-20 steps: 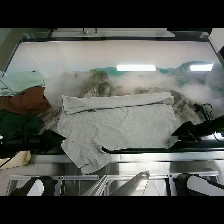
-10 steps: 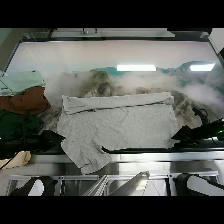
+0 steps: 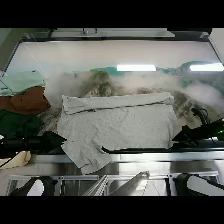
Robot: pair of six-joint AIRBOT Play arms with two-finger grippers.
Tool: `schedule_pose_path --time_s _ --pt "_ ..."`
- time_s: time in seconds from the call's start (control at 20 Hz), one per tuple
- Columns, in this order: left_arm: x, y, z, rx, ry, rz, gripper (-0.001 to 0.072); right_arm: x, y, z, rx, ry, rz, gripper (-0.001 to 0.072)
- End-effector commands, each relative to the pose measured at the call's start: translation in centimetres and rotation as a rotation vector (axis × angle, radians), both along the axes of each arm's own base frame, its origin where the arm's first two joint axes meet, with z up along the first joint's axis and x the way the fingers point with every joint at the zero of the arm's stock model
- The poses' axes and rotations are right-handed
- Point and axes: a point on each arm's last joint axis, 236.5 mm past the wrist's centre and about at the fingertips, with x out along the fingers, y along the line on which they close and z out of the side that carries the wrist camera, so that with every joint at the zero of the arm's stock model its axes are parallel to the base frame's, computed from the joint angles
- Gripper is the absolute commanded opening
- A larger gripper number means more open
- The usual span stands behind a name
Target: Fold the shirts.
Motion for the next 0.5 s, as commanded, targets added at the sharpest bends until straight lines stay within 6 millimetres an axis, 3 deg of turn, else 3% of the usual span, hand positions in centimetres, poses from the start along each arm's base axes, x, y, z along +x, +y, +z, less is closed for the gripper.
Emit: schedule_pose_path --time_s 0.0,0.1,0.45 --pt "-1.6 0.7 -1.5 0.028 0.103 -0.017 0.0324 -0.6 -0.4 0.0 -0.019 0.028 0.014 0.0013" --pt "-2.5 1.7 -2.2 0.083 0.17 0.013 0.0329 -0.3 -0.7 -0.3 -0.035 0.02 0.01 0.0013" --pt "-2.3 2.0 0.0 0.155 0.059 0.043 0.0336 0.7 -1.5 -0.9 -0.077 -0.015 -0.017 0.0013"
